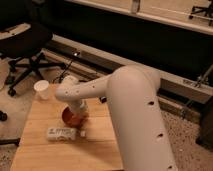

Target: Drag the ceramic bowl in a circle

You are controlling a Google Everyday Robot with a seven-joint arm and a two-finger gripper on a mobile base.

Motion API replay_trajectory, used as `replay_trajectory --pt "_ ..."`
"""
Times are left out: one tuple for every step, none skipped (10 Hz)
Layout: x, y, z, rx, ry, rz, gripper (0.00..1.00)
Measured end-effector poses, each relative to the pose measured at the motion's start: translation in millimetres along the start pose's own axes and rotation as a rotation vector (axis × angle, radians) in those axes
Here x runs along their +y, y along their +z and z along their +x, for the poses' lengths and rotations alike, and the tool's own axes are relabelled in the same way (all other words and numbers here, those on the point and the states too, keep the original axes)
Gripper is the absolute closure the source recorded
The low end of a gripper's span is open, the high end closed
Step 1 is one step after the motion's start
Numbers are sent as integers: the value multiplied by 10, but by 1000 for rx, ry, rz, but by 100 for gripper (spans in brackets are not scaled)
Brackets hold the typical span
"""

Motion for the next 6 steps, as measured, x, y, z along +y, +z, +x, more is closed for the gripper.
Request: replay_trajectory --pt "-118 -21 24 5 -16 21 100" --pt "-292 -40 63 17 -43 46 100" --pt "-420 -45 120 37 -63 60 100" --pt "-563 -52 209 64 -78 78 100" --pt "-682 -61 291 85 -85 94 100" --pt "-837 -65 428 111 -86 116 100"
